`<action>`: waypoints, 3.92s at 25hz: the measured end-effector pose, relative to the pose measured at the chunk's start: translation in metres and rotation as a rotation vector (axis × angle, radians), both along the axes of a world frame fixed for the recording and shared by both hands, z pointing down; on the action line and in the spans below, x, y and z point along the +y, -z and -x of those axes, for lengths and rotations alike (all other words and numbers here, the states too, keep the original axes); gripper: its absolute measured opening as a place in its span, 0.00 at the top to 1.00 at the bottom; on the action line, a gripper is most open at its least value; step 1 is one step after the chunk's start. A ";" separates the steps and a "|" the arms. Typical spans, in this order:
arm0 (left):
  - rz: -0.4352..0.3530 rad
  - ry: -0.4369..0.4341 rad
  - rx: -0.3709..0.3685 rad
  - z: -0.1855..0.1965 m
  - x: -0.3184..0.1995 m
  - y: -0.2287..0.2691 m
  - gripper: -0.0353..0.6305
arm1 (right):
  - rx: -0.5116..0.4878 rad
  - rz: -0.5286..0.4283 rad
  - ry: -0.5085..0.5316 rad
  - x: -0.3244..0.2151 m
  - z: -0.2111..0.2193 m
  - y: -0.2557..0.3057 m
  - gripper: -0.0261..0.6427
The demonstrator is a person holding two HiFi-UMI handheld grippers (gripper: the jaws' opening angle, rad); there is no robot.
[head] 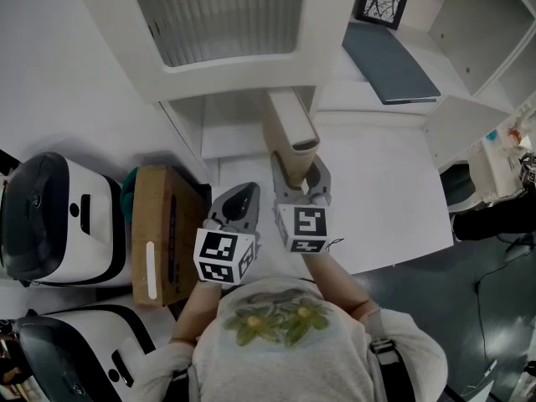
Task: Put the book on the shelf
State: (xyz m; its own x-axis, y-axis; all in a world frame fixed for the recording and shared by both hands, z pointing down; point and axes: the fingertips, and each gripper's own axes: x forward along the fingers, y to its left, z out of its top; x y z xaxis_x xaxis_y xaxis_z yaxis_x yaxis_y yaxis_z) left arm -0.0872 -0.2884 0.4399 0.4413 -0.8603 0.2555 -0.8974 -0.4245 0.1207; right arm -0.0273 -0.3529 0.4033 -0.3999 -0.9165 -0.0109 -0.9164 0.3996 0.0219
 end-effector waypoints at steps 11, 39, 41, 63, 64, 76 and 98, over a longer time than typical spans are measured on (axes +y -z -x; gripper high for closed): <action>0.009 0.005 -0.001 0.001 0.003 -0.004 0.91 | 0.005 -0.008 -0.019 -0.004 0.004 0.000 0.61; 0.012 0.033 -0.006 0.008 0.006 -0.005 0.91 | -0.009 -0.047 -0.082 -0.025 0.010 0.000 0.61; 0.012 0.032 -0.006 0.008 0.007 -0.005 0.91 | -0.009 -0.050 -0.086 -0.026 0.011 0.000 0.61; 0.012 0.030 -0.006 0.008 0.005 -0.005 0.91 | -0.014 -0.065 -0.110 -0.044 0.016 0.000 0.61; 0.012 0.030 -0.006 0.008 0.005 -0.004 0.91 | -0.014 -0.065 -0.111 -0.045 0.016 0.000 0.61; 0.013 0.038 -0.008 0.010 0.006 -0.004 0.91 | -0.016 -0.060 -0.126 -0.056 0.019 0.000 0.61; 0.019 0.052 -0.015 0.013 0.008 -0.006 0.91 | -0.015 -0.062 -0.154 -0.081 0.025 0.000 0.61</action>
State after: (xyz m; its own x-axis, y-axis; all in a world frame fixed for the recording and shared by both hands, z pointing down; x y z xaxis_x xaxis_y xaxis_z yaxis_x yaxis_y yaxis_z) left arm -0.1002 -0.2803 0.4454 0.3922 -0.8769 0.2780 -0.9199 -0.3753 0.1142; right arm -0.0527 -0.4343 0.4036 -0.2539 -0.9643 -0.0747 -0.9672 0.2525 0.0277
